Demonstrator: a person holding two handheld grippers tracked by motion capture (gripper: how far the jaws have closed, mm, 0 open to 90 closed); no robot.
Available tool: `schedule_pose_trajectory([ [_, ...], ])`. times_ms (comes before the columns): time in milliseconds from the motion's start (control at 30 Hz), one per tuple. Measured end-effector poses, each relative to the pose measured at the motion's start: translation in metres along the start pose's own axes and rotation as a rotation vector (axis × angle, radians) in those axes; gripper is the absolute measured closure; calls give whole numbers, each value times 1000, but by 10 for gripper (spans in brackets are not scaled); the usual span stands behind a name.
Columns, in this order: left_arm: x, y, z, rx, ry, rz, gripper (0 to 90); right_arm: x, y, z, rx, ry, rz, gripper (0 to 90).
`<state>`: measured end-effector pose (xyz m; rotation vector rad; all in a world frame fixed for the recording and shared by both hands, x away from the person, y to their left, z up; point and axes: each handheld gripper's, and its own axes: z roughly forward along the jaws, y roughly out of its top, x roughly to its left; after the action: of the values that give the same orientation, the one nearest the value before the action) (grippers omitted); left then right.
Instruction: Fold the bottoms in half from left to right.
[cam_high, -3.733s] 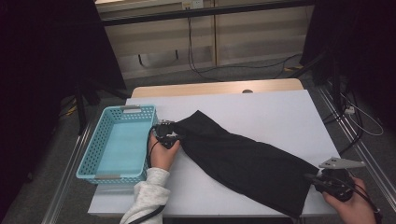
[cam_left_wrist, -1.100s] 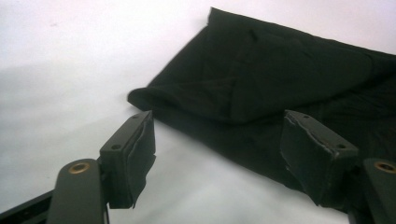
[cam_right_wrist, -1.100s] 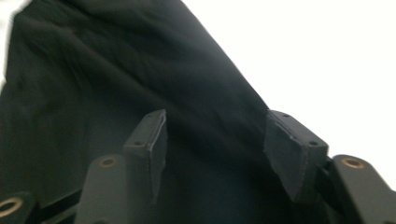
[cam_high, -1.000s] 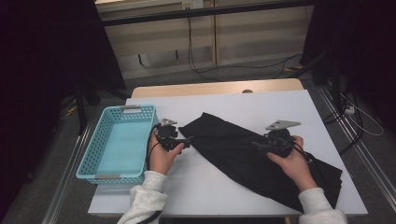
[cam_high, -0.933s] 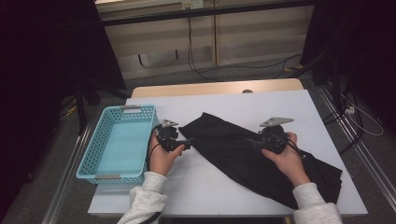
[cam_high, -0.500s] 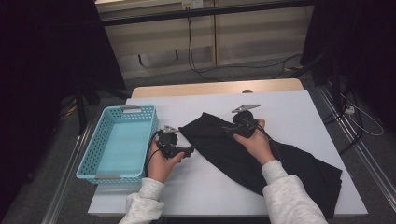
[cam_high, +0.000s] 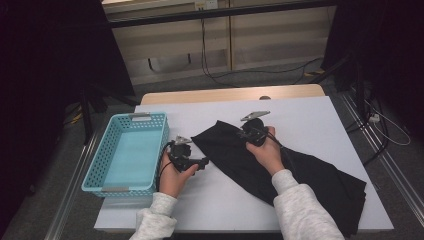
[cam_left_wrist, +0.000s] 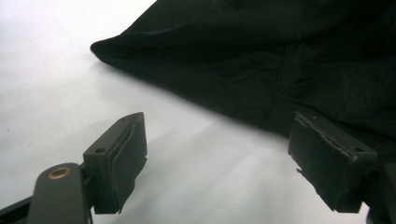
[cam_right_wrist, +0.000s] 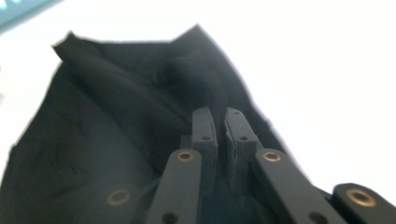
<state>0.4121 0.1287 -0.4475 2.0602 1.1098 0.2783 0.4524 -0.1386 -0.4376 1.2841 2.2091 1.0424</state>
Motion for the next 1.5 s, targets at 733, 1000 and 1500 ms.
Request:
schedule_pose_trajectory([
  [733,14,9,12,-8,68,-68,298,-8,-27,-55,-43,-51,-60,370],
  [1000,16,21,18,-22,93,-49,360,-5,-70,-85,-21,-4,-22,364],
  [1500,14,26,18,-5,83,-26,359,52,-71,-61,19,148,-115,522],
])
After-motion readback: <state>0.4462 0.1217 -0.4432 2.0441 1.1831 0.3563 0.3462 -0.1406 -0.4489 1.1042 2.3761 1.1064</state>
